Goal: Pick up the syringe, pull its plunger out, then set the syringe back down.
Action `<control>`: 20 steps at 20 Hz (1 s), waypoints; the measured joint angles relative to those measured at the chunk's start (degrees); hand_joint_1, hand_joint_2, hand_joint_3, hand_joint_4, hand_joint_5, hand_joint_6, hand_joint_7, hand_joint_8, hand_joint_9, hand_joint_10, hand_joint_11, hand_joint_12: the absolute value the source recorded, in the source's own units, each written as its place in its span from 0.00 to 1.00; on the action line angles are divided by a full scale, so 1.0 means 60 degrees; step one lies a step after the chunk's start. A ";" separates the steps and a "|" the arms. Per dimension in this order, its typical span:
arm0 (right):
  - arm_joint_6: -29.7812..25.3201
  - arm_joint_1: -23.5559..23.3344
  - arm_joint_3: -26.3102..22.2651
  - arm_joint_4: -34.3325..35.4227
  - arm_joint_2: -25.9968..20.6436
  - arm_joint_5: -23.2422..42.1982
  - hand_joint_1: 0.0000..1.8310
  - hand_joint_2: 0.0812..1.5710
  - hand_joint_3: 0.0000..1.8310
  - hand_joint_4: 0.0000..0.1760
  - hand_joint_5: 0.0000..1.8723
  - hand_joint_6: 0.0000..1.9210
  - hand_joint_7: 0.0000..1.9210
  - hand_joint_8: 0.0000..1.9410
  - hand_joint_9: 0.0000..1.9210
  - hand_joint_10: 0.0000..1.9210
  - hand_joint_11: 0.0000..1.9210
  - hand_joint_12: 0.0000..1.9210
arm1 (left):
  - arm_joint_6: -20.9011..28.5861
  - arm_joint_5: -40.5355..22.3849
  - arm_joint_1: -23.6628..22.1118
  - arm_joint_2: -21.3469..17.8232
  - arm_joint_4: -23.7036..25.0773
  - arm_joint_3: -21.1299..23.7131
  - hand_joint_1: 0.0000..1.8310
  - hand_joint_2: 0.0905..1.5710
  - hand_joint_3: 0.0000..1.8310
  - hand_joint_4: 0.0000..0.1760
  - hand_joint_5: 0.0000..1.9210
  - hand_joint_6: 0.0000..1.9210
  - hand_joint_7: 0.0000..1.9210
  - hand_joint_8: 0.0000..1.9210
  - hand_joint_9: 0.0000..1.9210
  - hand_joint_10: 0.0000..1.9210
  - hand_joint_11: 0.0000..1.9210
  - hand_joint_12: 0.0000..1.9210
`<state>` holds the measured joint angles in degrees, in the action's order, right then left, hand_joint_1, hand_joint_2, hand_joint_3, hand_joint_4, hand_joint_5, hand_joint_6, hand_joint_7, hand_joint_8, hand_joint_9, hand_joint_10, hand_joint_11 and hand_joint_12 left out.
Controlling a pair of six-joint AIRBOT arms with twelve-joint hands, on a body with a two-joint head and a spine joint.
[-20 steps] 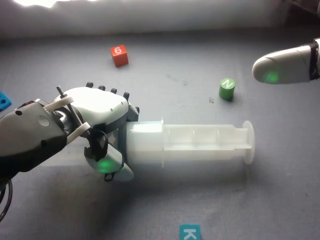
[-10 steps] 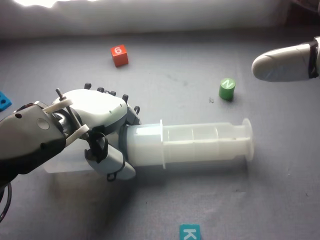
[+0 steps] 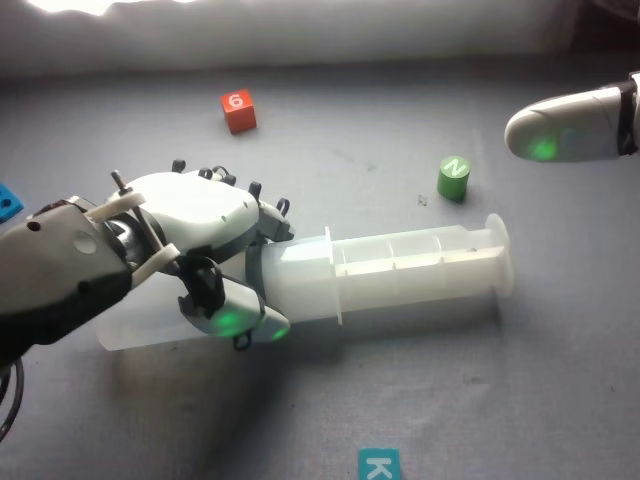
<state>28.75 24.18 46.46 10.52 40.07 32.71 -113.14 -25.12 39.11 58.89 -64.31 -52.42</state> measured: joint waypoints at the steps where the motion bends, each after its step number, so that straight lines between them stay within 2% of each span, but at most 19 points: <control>1: 0.0000 0.0000 0.0000 0.0000 -0.0011 0.0007 0.29 0.40 0.00 0.00 0.00 0.00 0.00 0.00 0.00 0.00 0.00 0.00 | -0.0117 0.0004 -0.0073 -0.0091 -0.0168 0.0033 0.36 0.65 0.00 0.00 0.23 0.00 0.31 0.00 0.31 0.02 0.02 0.61; 8: 0.0106 -0.0423 0.0000 0.0270 -0.0353 -0.0233 0.28 0.40 0.00 0.00 0.00 0.00 0.00 0.00 0.00 0.00 0.00 0.00 | -0.0707 0.0160 -0.0696 -0.0444 -0.0634 0.0226 0.33 0.64 0.00 0.00 0.23 0.00 0.30 0.00 0.30 0.01 0.03 0.61; 9: 0.0109 -0.0488 0.0000 0.0288 -0.0488 -0.0331 0.31 0.40 0.00 0.00 0.00 0.00 0.00 0.00 0.00 0.00 0.00 0.00 | -0.1155 0.0255 -0.1005 -0.0630 -0.1020 0.0361 0.32 0.64 0.00 0.00 0.23 0.00 0.30 0.00 0.30 0.01 0.03 0.61; 13: 0.0219 -0.0565 -0.0015 0.0284 -0.0834 -0.0896 0.30 0.40 0.00 0.00 0.00 0.00 0.00 0.00 0.00 0.00 0.00 0.00 | -0.2095 0.0284 -0.2000 -0.1035 -0.1945 0.0674 0.30 0.63 0.00 0.00 0.22 0.00 0.28 0.00 0.28 0.00 0.02 0.59; 16: 0.0273 -0.0565 -0.0029 0.0142 -0.1086 -0.1016 0.28 0.40 0.00 0.00 0.00 0.00 0.00 0.00 0.00 0.00 0.00 0.00 | -0.3945 0.0404 -0.2969 -0.1173 -0.3552 0.0852 0.29 0.63 0.00 0.00 0.22 0.00 0.28 0.00 0.28 0.00 0.01 0.59; 18: 0.0321 -0.0565 -0.0029 0.0055 -0.1133 -0.1096 0.26 0.41 0.00 0.00 0.00 0.00 0.00 0.00 0.00 0.00 0.00 0.00 | -0.4452 0.0477 -0.3370 -0.1198 -0.4058 0.0911 0.27 0.63 0.00 0.00 0.21 0.00 0.28 0.00 0.28 0.00 0.01 0.59; 20: 0.0361 -0.0565 -0.0029 0.0058 -0.1133 -0.1180 0.27 0.41 0.00 0.00 0.00 0.00 0.00 0.00 0.00 0.00 0.00 0.00 | -0.4601 0.0510 -0.3595 -0.1242 -0.4371 0.0984 0.28 0.63 0.00 0.00 0.21 0.00 0.28 0.00 0.28 0.00 0.01 0.58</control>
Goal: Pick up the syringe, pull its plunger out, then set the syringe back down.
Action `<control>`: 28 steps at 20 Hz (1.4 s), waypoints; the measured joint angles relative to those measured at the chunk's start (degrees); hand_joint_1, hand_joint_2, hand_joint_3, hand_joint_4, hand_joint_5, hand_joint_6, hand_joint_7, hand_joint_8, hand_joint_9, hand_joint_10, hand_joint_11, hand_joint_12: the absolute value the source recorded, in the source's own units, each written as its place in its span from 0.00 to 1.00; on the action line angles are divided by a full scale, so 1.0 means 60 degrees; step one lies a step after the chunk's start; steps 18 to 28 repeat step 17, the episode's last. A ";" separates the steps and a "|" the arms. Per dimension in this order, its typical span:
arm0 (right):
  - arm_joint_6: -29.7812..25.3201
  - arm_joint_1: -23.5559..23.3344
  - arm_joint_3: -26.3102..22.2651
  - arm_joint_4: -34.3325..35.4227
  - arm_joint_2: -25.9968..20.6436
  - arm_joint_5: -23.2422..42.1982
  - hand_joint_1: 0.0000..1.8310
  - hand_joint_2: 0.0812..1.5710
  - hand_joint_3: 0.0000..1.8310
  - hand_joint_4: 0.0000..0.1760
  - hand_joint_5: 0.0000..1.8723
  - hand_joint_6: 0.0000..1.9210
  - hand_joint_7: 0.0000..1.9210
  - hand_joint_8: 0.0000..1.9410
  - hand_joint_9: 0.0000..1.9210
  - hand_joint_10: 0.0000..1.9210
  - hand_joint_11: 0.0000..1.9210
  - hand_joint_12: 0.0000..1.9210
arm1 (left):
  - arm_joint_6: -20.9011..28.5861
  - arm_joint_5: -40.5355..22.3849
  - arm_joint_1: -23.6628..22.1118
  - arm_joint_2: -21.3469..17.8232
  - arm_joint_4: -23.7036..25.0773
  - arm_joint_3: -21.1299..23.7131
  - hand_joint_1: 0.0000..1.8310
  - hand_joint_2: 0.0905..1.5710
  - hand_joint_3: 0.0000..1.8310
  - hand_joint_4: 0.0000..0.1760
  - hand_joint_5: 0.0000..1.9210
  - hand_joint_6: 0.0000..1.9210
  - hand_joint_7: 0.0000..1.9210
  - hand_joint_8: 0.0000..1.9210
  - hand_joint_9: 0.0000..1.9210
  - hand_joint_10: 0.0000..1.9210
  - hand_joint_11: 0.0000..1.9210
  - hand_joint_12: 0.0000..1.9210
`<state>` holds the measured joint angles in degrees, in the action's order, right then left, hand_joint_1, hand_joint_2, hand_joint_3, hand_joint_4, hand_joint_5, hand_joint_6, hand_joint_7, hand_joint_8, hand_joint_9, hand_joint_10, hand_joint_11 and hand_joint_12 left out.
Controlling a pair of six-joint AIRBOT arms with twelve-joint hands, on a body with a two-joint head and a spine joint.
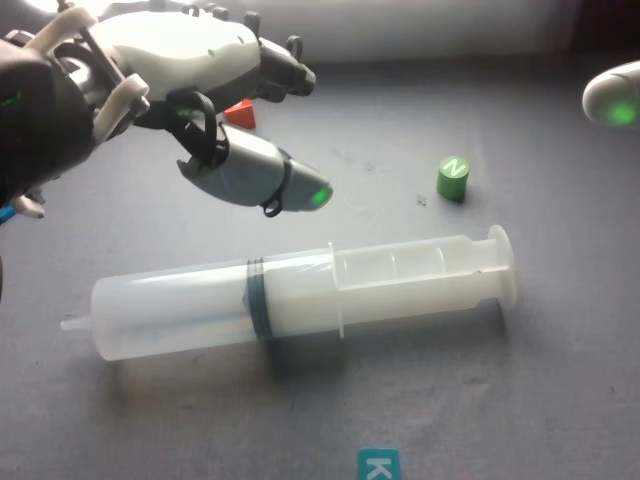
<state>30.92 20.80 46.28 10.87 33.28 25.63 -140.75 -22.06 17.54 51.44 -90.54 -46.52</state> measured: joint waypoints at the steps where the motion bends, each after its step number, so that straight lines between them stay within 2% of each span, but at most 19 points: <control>1: 0.0000 0.0000 0.0000 -0.0007 0.0004 0.0000 0.28 0.41 0.00 0.00 0.00 0.00 0.00 0.00 0.00 0.00 0.00 0.00 | -0.0025 -0.0018 -0.0117 -0.0015 -0.0036 0.0011 0.29 0.63 0.00 0.00 0.22 0.00 0.28 0.00 0.29 0.01 0.01 0.58; 3: 0.0000 0.0000 0.0000 -0.0025 0.0004 0.0007 0.25 0.40 0.00 0.00 0.00 0.00 0.00 0.00 0.00 0.00 0.00 0.00 | -0.0244 -0.0076 -0.0302 -0.0047 -0.0178 0.0047 0.27 0.63 0.00 0.00 0.23 0.01 0.29 0.01 0.30 0.01 0.01 0.58; 5: 0.0000 0.0004 0.0000 -0.0015 0.0051 0.0033 0.27 0.42 0.00 0.00 0.00 0.00 0.00 0.00 0.00 0.00 0.00 0.00 | -0.0357 -0.0157 -0.0397 -0.0091 -0.0353 0.0153 0.24 0.62 0.00 0.00 0.30 0.03 0.36 0.03 0.35 0.03 0.06 0.59; 6: 0.0000 0.0029 0.0000 -0.0011 0.0095 0.0047 0.23 0.44 0.01 0.00 0.00 0.00 0.00 0.00 0.01 0.00 0.03 0.01 | -0.0357 -0.0095 -0.0401 -0.0098 -0.0397 0.0164 0.21 0.62 0.01 0.00 0.30 0.13 0.30 0.31 0.27 0.39 0.10 0.67; 7: 0.0000 0.0124 -0.0004 -0.0033 0.0124 0.0131 0.27 0.47 0.00 0.00 0.06 0.01 0.11 0.01 0.12 0.03 0.01 0.35 | -0.0364 -0.0098 -0.0426 -0.0146 -0.0426 0.0211 0.19 0.62 0.00 0.00 0.22 0.59 0.19 0.76 0.20 0.81 0.11 0.90; 8: 0.0000 0.0168 -0.0004 -0.0029 0.0131 0.0164 0.25 0.47 0.00 0.00 0.12 0.01 0.19 0.02 0.17 0.11 0.00 0.56 | -0.0368 -0.0076 -0.0463 -0.0182 -0.0466 0.0226 0.21 0.61 0.00 0.00 0.21 0.84 0.18 0.95 0.21 0.96 0.15 0.98; 9: -0.0004 0.0219 0.0000 -0.0076 0.0131 0.0175 0.22 0.51 0.00 0.00 0.16 0.06 0.22 0.14 0.07 0.55 0.00 0.76 | -0.0372 -0.0095 -0.0466 -0.0208 -0.0481 0.0226 0.22 0.62 0.00 0.00 0.19 0.97 0.18 0.99 0.21 0.99 0.21 1.00; 10: -0.0007 0.0219 0.0000 -0.0131 0.0149 0.0178 0.23 0.53 0.00 0.00 0.09 0.50 0.15 0.61 0.07 0.84 0.00 0.95 | -0.0393 -0.0124 -0.0477 -0.0237 -0.0477 0.0226 0.19 0.63 0.00 0.00 0.18 0.99 0.20 1.00 0.22 1.00 0.25 1.00; 11: -0.0015 0.0222 0.0000 -0.0208 0.0171 0.0171 0.27 0.52 0.00 0.00 0.10 0.84 0.14 0.92 0.12 0.97 0.09 0.99 | -0.0401 -0.0160 -0.0488 -0.0270 -0.0484 0.0226 0.16 0.64 0.00 0.00 0.22 1.00 0.26 1.00 0.27 1.00 0.30 1.00; 12: -0.0022 0.0222 0.0000 -0.0215 0.0186 0.0182 0.27 0.52 0.00 0.00 0.12 0.97 0.14 0.98 0.14 0.99 0.14 1.00 | -0.0404 -0.0193 -0.0488 -0.0270 -0.0477 0.0215 0.14 0.65 0.00 0.00 0.30 1.00 0.36 1.00 0.35 1.00 0.38 1.00; 13: -0.0040 0.0219 0.0000 -0.0215 0.0189 0.0208 0.27 0.53 0.00 0.00 0.17 0.99 0.16 1.00 0.17 1.00 0.18 1.00 | -0.0408 -0.0193 -0.0495 -0.0270 -0.0481 0.0215 0.12 0.67 0.00 0.00 0.55 1.00 0.59 1.00 0.58 1.00 0.60 1.00; 14: -0.0040 0.0219 0.0000 -0.0215 0.0186 0.0215 0.26 0.56 0.00 0.00 0.39 1.00 0.45 1.00 0.46 1.00 0.48 1.00 | -0.0404 -0.0193 -0.0495 -0.0270 -0.0488 0.0215 0.27 0.70 0.01 0.00 0.78 1.00 0.81 1.00 0.82 1.00 0.83 1.00; 15: -0.0044 0.0219 0.0000 -0.0208 0.0189 0.0255 0.26 0.57 0.00 0.00 0.46 1.00 0.54 1.00 0.56 1.00 0.57 1.00 | -0.0430 -0.0189 -0.0495 -0.0270 -0.0484 0.0215 0.29 0.71 0.00 0.00 0.84 1.00 0.87 1.00 0.88 1.00 0.89 1.00; 16: -0.0044 0.0219 0.0000 -0.0208 0.0189 0.0266 0.25 0.57 0.00 0.00 0.48 1.00 0.57 1.00 0.58 1.00 0.59 1.00 | -0.0466 -0.0175 -0.0495 -0.0270 -0.0477 0.0215 0.30 0.71 0.00 0.04 0.85 1.00 0.88 1.00 0.89 1.00 0.90 1.00; 17: -0.0040 0.0222 0.0000 -0.0219 0.0189 0.0251 0.25 0.71 0.01 0.00 0.70 1.00 0.77 1.00 0.79 1.00 0.81 1.00 | -0.0474 -0.0168 -0.0495 -0.0270 -0.0506 0.0219 0.58 0.75 0.01 0.01 0.81 1.00 0.87 1.00 0.90 1.00 0.92 1.00; 28: -0.0040 0.0222 0.0000 -0.0219 0.0189 0.0251 0.25 0.71 0.01 0.00 0.70 1.00 0.77 1.00 0.79 1.00 0.81 1.00 | -0.0474 -0.0168 -0.0495 -0.0270 -0.0506 0.0219 0.58 0.75 0.01 0.01 0.81 1.00 0.87 1.00 0.90 1.00 0.92 1.00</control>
